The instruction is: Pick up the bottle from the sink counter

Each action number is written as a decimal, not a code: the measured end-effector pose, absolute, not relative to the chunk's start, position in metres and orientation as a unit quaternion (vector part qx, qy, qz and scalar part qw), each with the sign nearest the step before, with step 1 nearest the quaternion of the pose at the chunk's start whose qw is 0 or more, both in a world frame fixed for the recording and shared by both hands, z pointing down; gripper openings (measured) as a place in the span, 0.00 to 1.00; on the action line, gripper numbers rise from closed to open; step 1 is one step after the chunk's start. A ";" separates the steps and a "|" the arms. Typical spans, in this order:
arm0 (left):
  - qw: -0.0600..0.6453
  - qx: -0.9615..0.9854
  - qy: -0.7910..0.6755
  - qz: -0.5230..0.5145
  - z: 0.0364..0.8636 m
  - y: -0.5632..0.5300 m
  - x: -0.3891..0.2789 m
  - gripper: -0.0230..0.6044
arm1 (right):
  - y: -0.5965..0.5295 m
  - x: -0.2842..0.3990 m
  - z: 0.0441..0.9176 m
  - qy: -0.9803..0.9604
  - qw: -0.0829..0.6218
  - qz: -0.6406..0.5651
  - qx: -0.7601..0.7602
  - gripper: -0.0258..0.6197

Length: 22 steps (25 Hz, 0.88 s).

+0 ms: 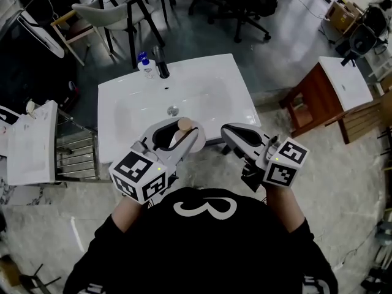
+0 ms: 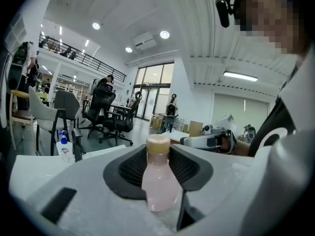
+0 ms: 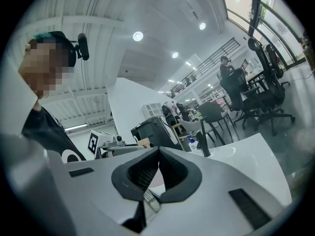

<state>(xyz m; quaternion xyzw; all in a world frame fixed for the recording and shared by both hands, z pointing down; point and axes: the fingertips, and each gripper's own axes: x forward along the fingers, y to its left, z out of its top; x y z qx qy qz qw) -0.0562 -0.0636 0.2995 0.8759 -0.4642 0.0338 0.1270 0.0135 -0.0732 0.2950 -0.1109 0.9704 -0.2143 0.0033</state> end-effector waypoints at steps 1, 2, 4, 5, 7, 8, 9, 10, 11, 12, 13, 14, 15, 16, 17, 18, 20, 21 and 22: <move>0.127 0.878 -0.461 0.032 0.298 -0.061 -0.059 0.27 | -0.071 0.010 0.294 0.971 0.003 -0.211 -0.113 0.06; 0.126 0.879 -0.458 0.031 0.296 -0.058 -0.062 0.27 | -0.069 0.007 0.292 0.971 0.002 -0.209 -0.116 0.06; 0.122 0.883 -0.452 0.028 0.292 -0.053 -0.069 0.27 | -0.065 -0.001 0.290 0.971 -0.001 -0.206 -0.122 0.06; 0.122 0.885 -0.449 0.027 0.291 -0.051 -0.074 0.27 | -0.062 -0.005 0.290 0.971 -0.002 -0.206 -0.125 0.06; 0.123 0.889 -0.441 0.027 0.290 -0.046 -0.083 0.27 | -0.056 -0.017 0.289 0.970 -0.004 -0.206 -0.129 0.06; 0.124 0.890 -0.437 0.027 0.289 -0.043 -0.088 0.27 | -0.053 -0.023 0.287 0.970 -0.005 -0.205 -0.130 0.06; 0.125 0.892 -0.434 0.028 0.288 -0.040 -0.093 0.27 | -0.049 -0.029 0.285 0.970 -0.005 -0.203 -0.131 0.06; 0.124 0.893 -0.431 0.029 0.288 -0.037 -0.097 0.27 | -0.046 -0.034 0.283 0.970 -0.004 -0.202 -0.132 0.06; 0.123 0.894 -0.429 0.032 0.287 -0.034 -0.100 0.27 | -0.041 -0.038 0.282 0.971 -0.004 -0.201 -0.133 0.06; 0.121 0.896 -0.426 0.033 0.285 -0.030 -0.103 0.27 | -0.037 -0.042 0.281 0.971 -0.004 -0.199 -0.134 0.06; 0.119 0.898 -0.423 0.034 0.284 -0.027 -0.105 0.27 | -0.033 -0.045 0.280 0.971 -0.005 -0.198 -0.135 0.06; 0.117 0.900 -0.419 0.034 0.283 -0.024 -0.107 0.27 | -0.030 -0.048 0.279 0.971 -0.006 -0.196 -0.137 0.06; 0.116 0.902 -0.414 0.034 0.281 -0.021 -0.109 0.27 | -0.026 -0.050 0.278 0.971 -0.007 -0.194 -0.139 0.06; 0.115 0.904 -0.410 0.033 0.281 -0.018 -0.110 0.27 | -0.023 -0.052 0.278 0.971 -0.007 -0.192 -0.143 0.06; 0.115 0.906 -0.405 0.033 0.280 -0.015 -0.111 0.27 | -0.021 -0.054 0.277 0.971 -0.006 -0.190 -0.146 0.06; 0.115 0.908 -0.400 0.034 0.281 -0.013 -0.112 0.27 | -0.019 -0.056 0.275 0.971 -0.005 -0.188 -0.150 0.06; 0.115 0.912 -0.392 0.036 0.281 -0.009 -0.114 0.27 | -0.014 -0.060 0.274 0.971 -0.003 -0.183 -0.155 0.06; 0.114 0.914 -0.387 0.037 0.281 -0.007 -0.115 0.27 | -0.012 -0.062 0.273 0.971 -0.002 -0.181 -0.157 0.06; 0.114 0.916 -0.382 0.038 0.281 -0.006 -0.115 0.27 | -0.009 -0.063 0.273 0.971 -0.002 -0.179 -0.160 0.06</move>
